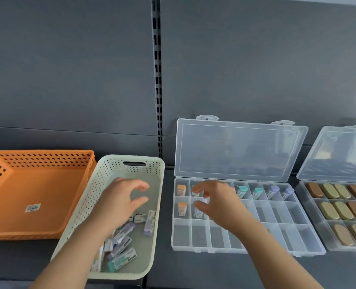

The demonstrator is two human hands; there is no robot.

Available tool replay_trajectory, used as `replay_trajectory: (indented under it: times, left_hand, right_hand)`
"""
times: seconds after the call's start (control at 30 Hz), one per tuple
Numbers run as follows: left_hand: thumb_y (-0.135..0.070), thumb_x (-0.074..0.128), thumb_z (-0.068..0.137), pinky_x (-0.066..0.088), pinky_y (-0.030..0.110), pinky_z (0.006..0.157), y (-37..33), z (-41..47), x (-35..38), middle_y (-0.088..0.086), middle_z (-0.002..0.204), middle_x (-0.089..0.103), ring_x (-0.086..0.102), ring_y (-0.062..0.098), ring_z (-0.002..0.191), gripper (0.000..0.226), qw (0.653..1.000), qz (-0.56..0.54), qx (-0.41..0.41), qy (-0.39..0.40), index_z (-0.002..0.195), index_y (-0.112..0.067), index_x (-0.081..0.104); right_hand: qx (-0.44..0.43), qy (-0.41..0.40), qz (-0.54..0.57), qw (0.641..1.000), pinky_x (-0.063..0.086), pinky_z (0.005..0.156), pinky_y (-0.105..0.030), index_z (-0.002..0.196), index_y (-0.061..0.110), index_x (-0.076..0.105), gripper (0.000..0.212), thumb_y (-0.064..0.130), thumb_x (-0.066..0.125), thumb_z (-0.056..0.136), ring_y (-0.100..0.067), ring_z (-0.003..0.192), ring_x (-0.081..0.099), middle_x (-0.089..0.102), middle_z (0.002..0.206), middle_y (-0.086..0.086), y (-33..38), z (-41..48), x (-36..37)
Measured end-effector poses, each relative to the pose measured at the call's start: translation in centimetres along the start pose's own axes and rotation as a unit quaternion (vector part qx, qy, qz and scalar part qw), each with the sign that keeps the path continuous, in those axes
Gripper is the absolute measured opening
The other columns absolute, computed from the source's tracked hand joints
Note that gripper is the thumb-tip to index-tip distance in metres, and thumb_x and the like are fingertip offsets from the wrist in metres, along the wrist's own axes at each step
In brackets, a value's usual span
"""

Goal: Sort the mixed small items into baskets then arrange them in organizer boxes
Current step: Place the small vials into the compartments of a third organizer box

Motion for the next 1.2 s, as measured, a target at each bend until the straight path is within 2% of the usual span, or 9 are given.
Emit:
replay_trajectory:
  times: [0.13, 0.27, 0.37, 0.43, 0.6, 0.87, 1.0, 1.13, 1.2]
  left_hand:
    - [-0.033, 0.070, 0.083, 0.043, 0.025, 0.096, 5.4, -0.5, 1.2, -0.015, 0.122, 0.061, 0.056, 0.005, 0.108, 0.040, 0.985, 0.096, -0.077, 0.124, 0.122, -0.030, 0.060]
    - [-0.033, 0.068, 0.084, 0.048, 0.026, 0.083, 6.4, -0.8, 2.3, -0.013, 0.110, 0.065, 0.059, 0.007, 0.094, 0.028, 0.971, 0.156, -0.060, 0.174, 0.112, -0.031, 0.065]
    - [-0.025, 0.069, 0.083, 0.046, 0.023, 0.068, 6.3, -0.7, 1.8, -0.013, 0.089, 0.061, 0.058, 0.005, 0.079, 0.011, 0.980, 0.115, -0.054, 0.152, 0.088, -0.032, 0.062]
    - [-0.017, 0.068, 0.084, 0.044, 0.019, 0.063, 6.5, -1.0, 0.7, -0.011, 0.083, 0.059, 0.056, 0.003, 0.074, 0.019, 0.989, 0.060, -0.060, 0.118, 0.080, -0.032, 0.058]
    - [-0.011, 0.065, 0.086, 0.043, 0.011, 0.068, 7.8, -3.9, -5.6, -0.018, 0.095, 0.056, 0.056, -0.002, 0.083, 0.016, 0.996, -0.040, -0.080, 0.002, 0.084, -0.027, 0.066]
    - [-0.007, 0.064, 0.084, 0.044, 0.012, 0.074, 11.1, -8.8, -10.3, -0.025, 0.088, 0.065, 0.054, -0.011, 0.091, 0.032, 0.982, -0.104, -0.125, -0.090, 0.088, -0.038, 0.065]
    - [-0.006, 0.061, 0.088, 0.042, 0.002, 0.074, 11.8, -9.7, -10.6, -0.024, 0.097, 0.065, 0.056, -0.012, 0.096, 0.033, 0.973, -0.154, -0.129, -0.111, 0.096, -0.038, 0.063]
    - [-0.007, 0.062, 0.087, 0.056, 0.027, 0.078, 11.4, -9.7, -10.1, -0.022, 0.098, 0.064, 0.065, 0.001, 0.090, 0.039, 0.962, -0.201, -0.141, -0.120, 0.102, -0.042, 0.059]
    - [-0.006, 0.064, 0.085, 0.056, 0.029, 0.080, 10.2, -9.2, -10.0, -0.021, 0.096, 0.065, 0.064, 0.000, 0.090, 0.038, 0.960, -0.213, -0.126, -0.132, 0.102, -0.040, 0.059]
  right_hand:
    - [-0.042, 0.004, 0.051, 0.998, 0.042, 0.069, -0.006, 0.108, 0.024, 0.070, 0.024, 0.020, 0.067, 0.085, 0.004, 0.070, 0.053, 0.059, 0.087, 0.019, 3.5, 1.5, 0.1]
    - [-0.067, 0.034, 0.067, 0.995, 0.043, 0.071, -0.006, 0.106, 0.020, 0.072, 0.023, 0.015, 0.067, 0.084, 0.001, 0.072, 0.054, 0.067, 0.091, 0.008, 6.3, 2.9, 1.5]
    - [-0.092, 0.067, 0.058, 0.992, 0.042, 0.071, -0.003, 0.107, 0.018, 0.071, 0.023, 0.013, 0.067, 0.085, 0.002, 0.075, 0.054, 0.068, 0.097, 0.010, 8.2, 3.8, 3.0]
    - [-0.106, 0.097, 0.051, 0.988, 0.047, 0.078, -0.011, 0.107, 0.016, 0.071, 0.023, 0.012, 0.067, 0.085, -0.001, 0.081, 0.058, 0.070, 0.102, 0.007, 9.5, 4.5, 4.3]
    - [-0.122, 0.165, 0.038, 0.978, 0.051, 0.086, -0.019, 0.108, 0.013, 0.070, 0.024, 0.011, 0.068, 0.085, -0.008, 0.086, 0.063, 0.071, 0.105, -0.001, 12.5, 7.1, 8.9]
    - [-0.159, 0.212, -0.069, 0.962, 0.043, 0.093, -0.026, 0.126, 0.021, 0.060, 0.040, 0.011, 0.062, 0.087, -0.016, 0.111, 0.055, 0.060, 0.125, 0.003, 16.5, 9.9, 15.4]
    - [-0.151, 0.215, -0.100, 0.960, 0.044, 0.079, -0.024, 0.111, 0.021, 0.067, 0.027, 0.019, 0.067, 0.084, -0.013, 0.095, 0.053, 0.060, 0.110, 0.001, 16.2, 10.6, 16.6]
    - [-0.127, 0.177, -0.052, 0.975, 0.041, 0.069, -0.019, 0.099, 0.018, 0.067, 0.015, 0.019, 0.068, 0.084, -0.009, 0.082, 0.052, 0.054, 0.090, 0.007, 15.5, 10.1, 14.1]
    - [-0.121, 0.147, -0.004, 0.982, 0.043, 0.069, -0.016, 0.101, 0.018, 0.067, 0.015, 0.019, 0.067, 0.085, -0.006, 0.078, 0.051, 0.054, 0.088, 0.009, 15.2, 9.2, 11.4]
Point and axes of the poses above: each hand's wrist, its own z-axis towards the middle knuckle, its own x-axis out of the palm, y = z × x, the point moved 8 cm from there along z, towards the middle knuckle
